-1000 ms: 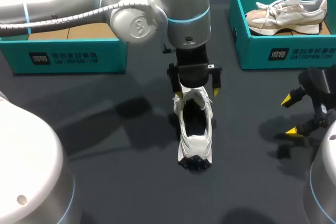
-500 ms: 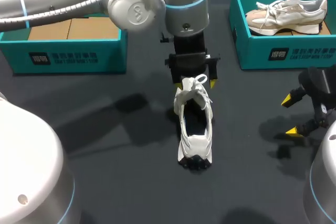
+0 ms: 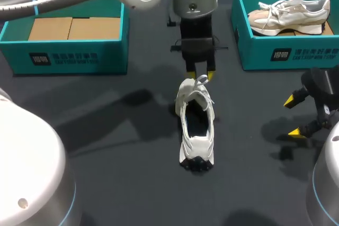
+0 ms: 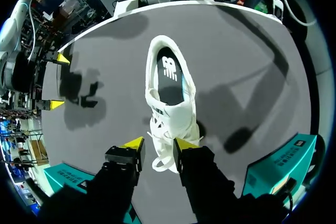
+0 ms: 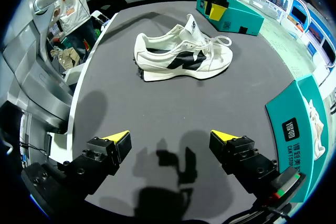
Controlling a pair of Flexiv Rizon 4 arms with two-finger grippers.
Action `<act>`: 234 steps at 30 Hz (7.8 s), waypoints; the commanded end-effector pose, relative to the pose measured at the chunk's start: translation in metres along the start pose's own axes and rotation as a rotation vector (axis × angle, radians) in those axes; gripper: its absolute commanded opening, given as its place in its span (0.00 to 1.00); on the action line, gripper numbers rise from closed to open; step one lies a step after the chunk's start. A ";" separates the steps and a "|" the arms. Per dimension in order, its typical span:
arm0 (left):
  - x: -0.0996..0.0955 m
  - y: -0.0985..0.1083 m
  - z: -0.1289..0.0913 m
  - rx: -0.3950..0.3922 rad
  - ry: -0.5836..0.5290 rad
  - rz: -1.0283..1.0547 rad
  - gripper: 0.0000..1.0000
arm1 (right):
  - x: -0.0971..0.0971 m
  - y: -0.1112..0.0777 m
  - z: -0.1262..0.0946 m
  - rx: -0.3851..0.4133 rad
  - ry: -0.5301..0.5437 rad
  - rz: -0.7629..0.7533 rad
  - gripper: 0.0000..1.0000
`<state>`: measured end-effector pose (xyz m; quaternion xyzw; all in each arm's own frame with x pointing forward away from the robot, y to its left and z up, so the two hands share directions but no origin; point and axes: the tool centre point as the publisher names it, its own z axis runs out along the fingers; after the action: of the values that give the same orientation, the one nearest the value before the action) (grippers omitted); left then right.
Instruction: Take the shoe out of the shoebox, open the shoe tongue, remove and reinsert the insole, then place the shoe into the shoebox
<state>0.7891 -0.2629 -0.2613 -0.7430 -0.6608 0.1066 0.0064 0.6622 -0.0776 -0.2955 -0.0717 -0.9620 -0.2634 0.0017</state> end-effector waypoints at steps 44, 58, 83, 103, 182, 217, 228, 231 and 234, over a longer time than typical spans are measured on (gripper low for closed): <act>0.009 -0.033 0.064 0.005 0.007 -0.026 0.20 | 0.002 0.000 0.000 0.002 -0.003 0.001 1.00; 0.035 -0.060 0.083 0.025 -0.003 -0.016 0.22 | 0.002 0.000 0.000 0.002 -0.003 0.001 1.00; 0.043 -0.079 0.077 0.029 -0.042 -0.019 0.21 | 0.002 0.000 0.000 0.002 -0.003 0.001 1.00; 0.027 -0.110 0.007 0.064 -0.051 -0.343 1.00 | 0.002 0.000 0.000 0.002 -0.003 0.001 1.00; 0.012 -0.160 0.119 -0.243 -0.119 -1.556 0.74 | 0.002 0.000 0.000 0.002 -0.003 0.001 1.00; 0.046 -0.157 0.084 -0.159 -0.088 -1.610 0.00 | 0.002 0.000 0.000 0.002 -0.003 0.001 1.00; 0.066 -0.124 -0.002 -0.215 -0.093 -1.526 0.00 | 0.002 0.000 0.000 0.002 -0.003 0.001 1.00; 0.070 -0.117 -0.020 -0.254 -0.097 -1.510 0.00 | 0.002 0.000 0.000 0.002 -0.003 0.001 1.00; 0.070 -0.117 -0.020 -0.254 -0.097 -1.510 0.00 | 0.002 0.000 0.000 0.002 -0.003 0.001 1.00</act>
<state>0.6890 -0.1854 -0.2645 -0.0789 -0.9960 0.0264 -0.0337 0.6622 -0.0776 -0.2955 -0.0717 -0.9620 -0.2634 0.0016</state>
